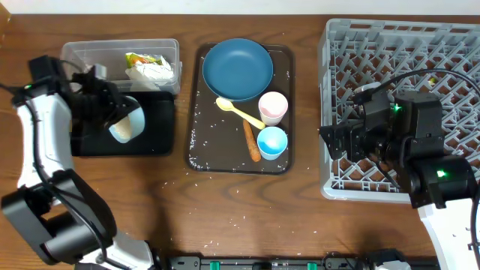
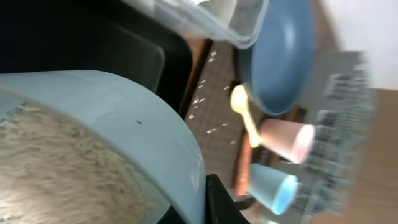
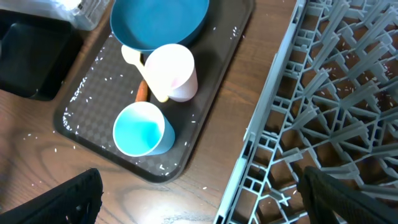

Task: Sort waste into correct bins and load items into the dishwasher rack
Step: 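Lift bowl left and tip rice onto the black tray, then return emptied bowl to the dark tray with left gripper, then grasp the blue cup with the left gripper and lift it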

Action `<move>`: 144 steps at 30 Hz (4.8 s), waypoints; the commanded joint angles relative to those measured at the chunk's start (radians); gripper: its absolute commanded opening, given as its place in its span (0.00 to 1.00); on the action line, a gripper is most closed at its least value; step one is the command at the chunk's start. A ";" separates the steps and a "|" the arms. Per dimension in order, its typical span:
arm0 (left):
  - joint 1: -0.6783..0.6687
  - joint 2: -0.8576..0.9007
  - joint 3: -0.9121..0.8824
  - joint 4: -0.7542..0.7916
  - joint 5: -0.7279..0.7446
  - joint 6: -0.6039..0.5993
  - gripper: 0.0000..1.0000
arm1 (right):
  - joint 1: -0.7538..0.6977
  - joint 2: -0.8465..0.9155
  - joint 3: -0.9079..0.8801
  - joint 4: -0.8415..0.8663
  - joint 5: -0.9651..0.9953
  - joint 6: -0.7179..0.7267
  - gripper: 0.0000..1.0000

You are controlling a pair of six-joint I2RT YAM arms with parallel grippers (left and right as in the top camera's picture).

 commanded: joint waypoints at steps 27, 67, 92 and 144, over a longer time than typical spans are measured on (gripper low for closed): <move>0.150 0.211 0.000 0.032 0.753 0.004 0.06 | 0.010 0.002 0.018 0.002 -0.025 0.010 0.99; 0.121 0.211 0.000 0.089 0.646 -0.188 0.06 | 0.010 0.007 0.018 0.008 -0.026 0.010 0.99; -0.414 -0.023 -0.001 0.027 -0.129 -0.168 0.06 | 0.010 0.007 0.018 0.000 -0.026 0.010 0.99; -1.046 0.111 0.019 0.103 -0.644 -0.285 0.57 | 0.010 0.007 0.018 -0.050 -0.025 0.010 0.99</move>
